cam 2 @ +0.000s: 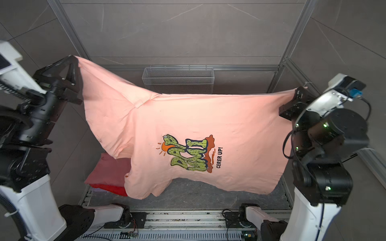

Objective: Fold and stack the t-shirts

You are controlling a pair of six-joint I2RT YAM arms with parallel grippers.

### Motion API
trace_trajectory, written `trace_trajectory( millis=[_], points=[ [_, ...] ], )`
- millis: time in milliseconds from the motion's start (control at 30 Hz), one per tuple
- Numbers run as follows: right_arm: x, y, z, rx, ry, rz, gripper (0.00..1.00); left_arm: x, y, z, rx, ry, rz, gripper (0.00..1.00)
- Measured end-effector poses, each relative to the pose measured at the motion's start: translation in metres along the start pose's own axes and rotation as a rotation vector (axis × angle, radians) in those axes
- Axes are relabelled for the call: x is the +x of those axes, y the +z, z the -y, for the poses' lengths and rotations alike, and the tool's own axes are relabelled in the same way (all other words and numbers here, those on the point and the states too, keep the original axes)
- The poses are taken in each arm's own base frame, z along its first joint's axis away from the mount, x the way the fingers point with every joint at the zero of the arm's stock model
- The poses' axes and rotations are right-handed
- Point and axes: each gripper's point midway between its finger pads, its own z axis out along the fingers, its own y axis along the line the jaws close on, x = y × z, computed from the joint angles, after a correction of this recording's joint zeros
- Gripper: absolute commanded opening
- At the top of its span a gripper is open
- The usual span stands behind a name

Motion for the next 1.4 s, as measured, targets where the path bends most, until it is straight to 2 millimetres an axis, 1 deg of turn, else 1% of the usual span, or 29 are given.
trace_trajectory(
  millis=[67,100,133,167,200,233,267,300,333,367,400,433,467,500,533,567,600,633,700,800,900,967,1000,1067,1133,1200,1267,1400],
  points=[
    [0.039,0.041,0.004,0.036,-0.019,-0.09,0.0,0.047,0.04,-0.01,-0.011,-0.012,-0.093,0.0],
    [0.063,0.063,0.008,0.059,-0.028,-0.142,0.0,0.078,0.062,-0.015,-0.017,-0.021,-0.152,0.0],
    [0.084,0.081,0.011,0.076,-0.035,-0.184,0.0,0.105,0.079,-0.02,-0.023,-0.03,-0.202,0.0],
    [0.116,0.103,0.016,0.099,-0.045,-0.247,0.0,0.147,0.101,-0.026,-0.031,-0.048,-0.278,0.0],
    [0.147,0.121,0.022,0.119,-0.056,-0.305,0.0,0.187,0.117,-0.032,-0.04,-0.064,-0.349,0.0],
    [0.171,0.133,0.027,0.134,-0.063,-0.348,0.0,0.228,0.131,-0.037,-0.047,-0.082,-0.422,0.0],
    [0.202,0.146,0.034,0.157,-0.073,-0.404,0.0,0.272,0.144,-0.043,-0.054,-0.104,-0.499,0.0],
    [0.232,0.157,0.041,0.181,-0.083,-0.458,0.0,0.316,0.154,-0.047,-0.057,-0.127,-0.572,0.0],
    [0.257,0.166,0.048,0.2,-0.09,-0.5,0.0,0.359,0.162,-0.051,-0.064,-0.147,-0.641,0.0],
    [0.277,0.174,0.053,0.216,-0.096,-0.533,0.0,0.389,0.166,-0.054,-0.071,-0.163,-0.687,0.0],
    [0.296,0.181,0.058,0.23,-0.103,-0.563,0.0,0.424,0.171,-0.057,-0.08,-0.178,-0.739,0.0],
    [0.313,0.19,0.062,0.245,-0.108,-0.586,0.09,0.453,0.175,-0.061,-0.088,-0.189,-0.78,0.06],
    [0.327,0.198,0.066,0.258,-0.114,-0.602,0.18,0.479,0.177,-0.064,-0.097,-0.2,-0.816,0.12],
    [0.34,0.203,0.07,0.273,-0.114,-0.616,0.29,0.498,0.177,-0.066,-0.103,-0.208,-0.841,0.2],
    [0.352,0.208,0.075,0.293,-0.116,-0.631,0.47,0.515,0.176,-0.068,-0.112,-0.214,-0.867,0.42],
    [0.363,0.212,0.078,0.305,-0.119,-0.646,0.55,0.526,0.174,-0.069,-0.122,-0.219,-0.886,0.61],
    [0.373,0.214,0.081,0.315,-0.12,-0.662,0.59,0.533,0.172,-0.071,-0.131,-0.218,-0.9,0.72],
    [0.38,0.215,0.083,0.321,-0.119,-0.674,0.62,0.537,0.169,-0.073,-0.142,-0.215,-0.91,0.74],
    [0.382,0.215,0.084,0.326,-0.11,-0.679,0.63,0.533,0.167,-0.075,-0.157,-0.21,-0.901,0.76],
    [0.374,0.215,0.08,0.319,-0.087,-0.662,0.64,0.522,0.156,-0.075,-0.175,-0.205,-0.905,0.76],
    [0.367,0.211,0.075,0.309,-0.047,-0.658,0.64,0.504,0.145,-0.072,-0.182,-0.222,-0.905,0.76],
    [0.365,0.205,0.071,0.293,-0.012,-0.659,0.64,0.494,0.139,-0.067,-0.179,-0.246,-0.904,0.76],
    [0.365,0.2,0.07,0.286,0.008,-0.665,0.64,0.491,0.135,-0.063,-0.174,-0.259,-0.909,0.76],
    [0.37,0.186,0.068,0.272,0.048,-0.689,0.64,0.493,0.129,-0.056,-0.169,-0.28,-0.926,0.76],
    [0.379,0.174,0.066,0.26,0.092,-0.72,0.64,0.503,0.123,-0.046,-0.166,-0.3,-0.96,0.74],
    [0.393,0.162,0.065,0.25,0.134,-0.762,0.64,0.519,0.117,-0.032,-0.158,-0.328,-1.006,0.74],
    [0.41,0.153,0.065,0.245,0.172,-0.809,0.65,0.538,0.114,-0.017,-0.149,-0.356,-1.043,0.73],
    [0.452,0.132,0.067,0.248,0.257,-0.912,0.65,0.587,0.112,0.014,-0.129,-0.4,-1.131,0.72]
  ],
)
